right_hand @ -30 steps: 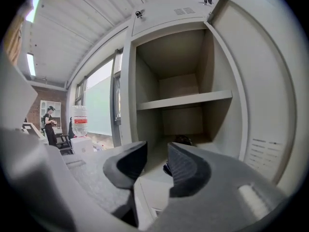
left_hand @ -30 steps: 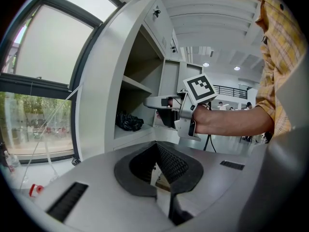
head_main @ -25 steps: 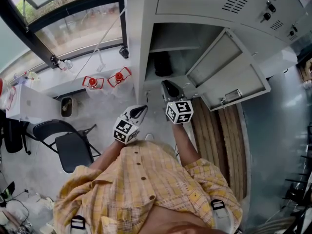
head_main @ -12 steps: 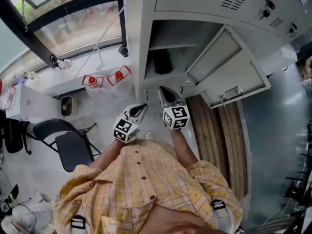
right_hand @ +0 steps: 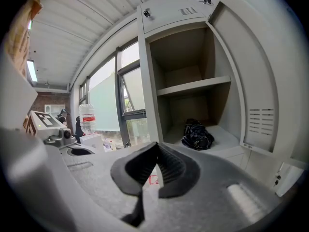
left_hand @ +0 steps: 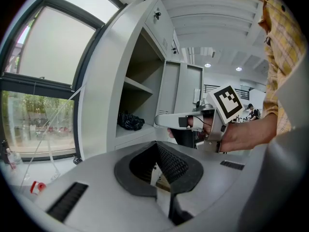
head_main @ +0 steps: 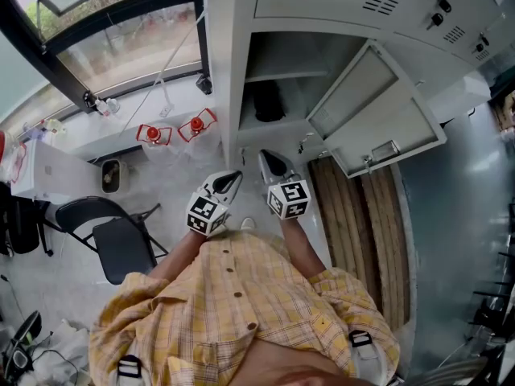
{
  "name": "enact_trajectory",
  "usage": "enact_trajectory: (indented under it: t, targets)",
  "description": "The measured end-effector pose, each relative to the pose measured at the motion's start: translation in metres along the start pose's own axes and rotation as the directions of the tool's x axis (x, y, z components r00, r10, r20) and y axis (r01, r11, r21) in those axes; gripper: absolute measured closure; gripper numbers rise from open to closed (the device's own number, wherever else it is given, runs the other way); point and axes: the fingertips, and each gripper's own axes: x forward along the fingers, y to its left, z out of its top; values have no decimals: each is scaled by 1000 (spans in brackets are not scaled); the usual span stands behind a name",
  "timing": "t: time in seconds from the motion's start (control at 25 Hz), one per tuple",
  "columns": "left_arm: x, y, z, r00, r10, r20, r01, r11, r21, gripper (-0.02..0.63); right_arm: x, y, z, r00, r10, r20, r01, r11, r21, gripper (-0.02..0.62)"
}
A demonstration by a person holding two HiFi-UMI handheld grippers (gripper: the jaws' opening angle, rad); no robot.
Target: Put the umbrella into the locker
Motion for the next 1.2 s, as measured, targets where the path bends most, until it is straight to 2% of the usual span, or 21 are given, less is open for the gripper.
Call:
enact_trajectory:
  t: [0.24, 0.44, 0.68, 0.88, 1.2]
  targets:
    - [-2, 1, 3, 1000, 8, 15, -7, 1000, -7, 603, -4, -2, -9, 1000, -17, 2, 17, 998, 65, 598]
    - [-1, 1, 2, 1000, 9, 14, -9, 1000, -15, 603, -8, 0, -14, 1000, -24, 6, 24, 996, 81, 598]
    - [-1, -1, -6, 1000, -1, 8, 1, 999, -32, 603, -10, 10, -18, 1000, 12, 9, -13, 997, 79, 598]
    - [-4, 4, 4, 999, 26, 18, -25, 999, -31, 603, -10, 18, -26, 998, 66, -4, -66, 994, 90, 598]
    - [-5, 9, 1, 999, 34, 14, -33, 999, -37, 603, -11, 21, -30, 998, 67, -13, -66, 994, 87, 598]
